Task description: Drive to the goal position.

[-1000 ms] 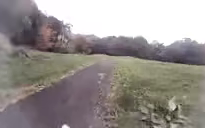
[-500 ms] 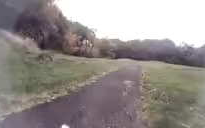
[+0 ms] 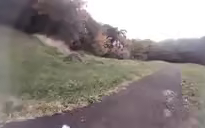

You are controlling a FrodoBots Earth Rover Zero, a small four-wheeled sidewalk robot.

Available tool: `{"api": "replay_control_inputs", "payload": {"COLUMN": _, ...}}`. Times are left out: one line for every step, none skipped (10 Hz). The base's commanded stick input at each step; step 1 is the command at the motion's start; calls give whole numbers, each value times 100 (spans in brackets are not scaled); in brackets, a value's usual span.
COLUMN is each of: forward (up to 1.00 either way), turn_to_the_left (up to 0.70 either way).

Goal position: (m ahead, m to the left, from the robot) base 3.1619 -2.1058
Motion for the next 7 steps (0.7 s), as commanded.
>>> {"api": "replay_control_inputs", "payload": {"forward": 100, "turn_to_the_left": -39}}
{"api": "replay_control_inputs", "payload": {"forward": 100, "turn_to_the_left": -40}}
{"api": "replay_control_inputs", "payload": {"forward": 100, "turn_to_the_left": -40}}
{"api": "replay_control_inputs", "payload": {"forward": 100, "turn_to_the_left": -40}}
{"api": "replay_control_inputs", "payload": {"forward": 100, "turn_to_the_left": -40}}
{"api": "replay_control_inputs", "payload": {"forward": 100, "turn_to_the_left": -40}}
{"api": "replay_control_inputs", "payload": {"forward": 100, "turn_to_the_left": -40}}
